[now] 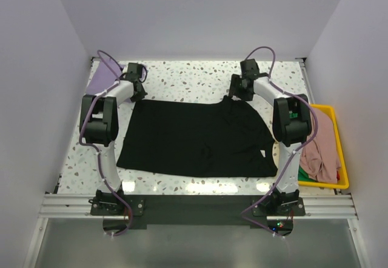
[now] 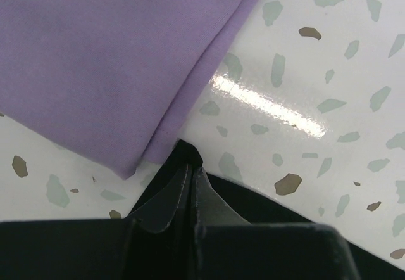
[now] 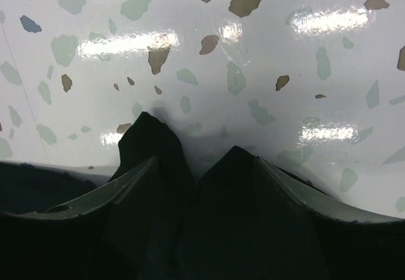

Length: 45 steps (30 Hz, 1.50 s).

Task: Fold and stack the t-shirts
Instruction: Fold the tshirt

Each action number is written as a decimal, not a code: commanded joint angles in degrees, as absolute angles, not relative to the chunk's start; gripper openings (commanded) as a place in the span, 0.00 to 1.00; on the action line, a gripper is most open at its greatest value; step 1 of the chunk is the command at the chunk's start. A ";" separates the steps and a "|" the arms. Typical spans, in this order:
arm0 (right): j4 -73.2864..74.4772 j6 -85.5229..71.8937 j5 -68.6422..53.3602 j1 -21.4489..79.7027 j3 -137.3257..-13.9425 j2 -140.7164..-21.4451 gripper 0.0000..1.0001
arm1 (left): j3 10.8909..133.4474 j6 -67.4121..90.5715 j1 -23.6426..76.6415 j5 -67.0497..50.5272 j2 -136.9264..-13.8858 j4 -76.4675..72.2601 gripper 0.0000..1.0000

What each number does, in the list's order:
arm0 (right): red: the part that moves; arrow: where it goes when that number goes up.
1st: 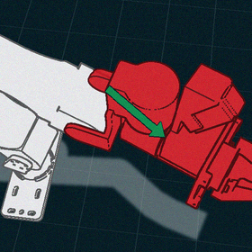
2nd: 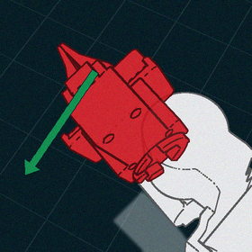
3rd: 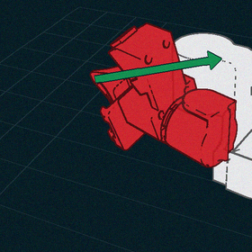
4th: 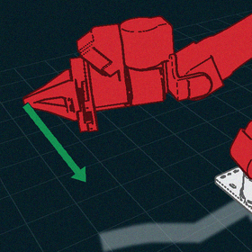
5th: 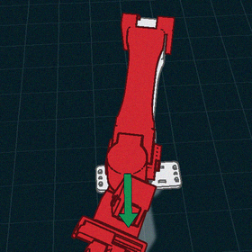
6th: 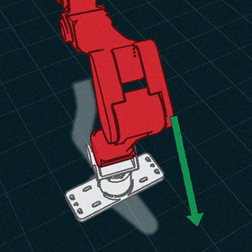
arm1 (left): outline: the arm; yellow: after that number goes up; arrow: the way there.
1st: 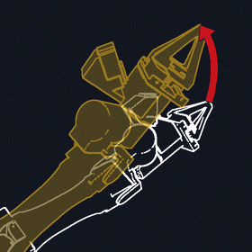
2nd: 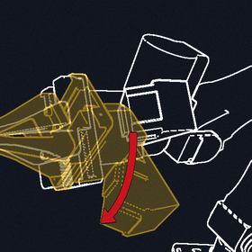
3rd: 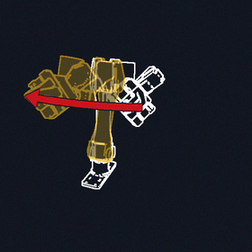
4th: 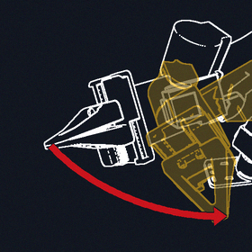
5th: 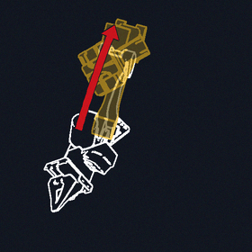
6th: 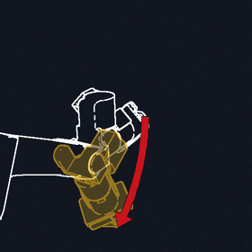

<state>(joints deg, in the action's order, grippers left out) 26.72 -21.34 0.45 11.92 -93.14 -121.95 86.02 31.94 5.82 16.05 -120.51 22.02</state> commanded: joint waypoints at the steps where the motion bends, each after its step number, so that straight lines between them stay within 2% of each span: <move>1: 27.60 -21.00 0.09 11.78 -93.35 -120.06 0.64 | 86.05 31.20 6.06 15.38 -116.72 20.65 0.00; 12: 21.46 -24.17 6.32 11.16 -82.02 -108.55 0.64 | 85.61 30.67 6.06 14.94 -116.37 20.74 0.00; 17: 18.72 -24.96 5.19 10.20 -78.84 -105.38 0.63 | 85.60 30.50 5.98 14.50 -116.37 20.74 0.00; 27: 24.60 -21.80 2.99 10.20 -84.63 -111.70 0.57 | 85.52 29.62 5.89 14.41 -116.28 20.39 0.00; 39: 25.31 -21.71 -1.04 11.51 -84.64 -115.22 0.57 | 85.43 29.44 5.89 14.24 -116.98 20.39 0.00; 45: 25.66 -22.24 -2.46 11.69 -85.78 -115.75 0.29 | 85.43 29.36 5.80 14.24 -116.89 20.30 0.00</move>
<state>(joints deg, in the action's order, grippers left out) 24.99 -22.31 -0.95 11.49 -82.76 -115.57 85.58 30.37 5.80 14.28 -119.35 21.93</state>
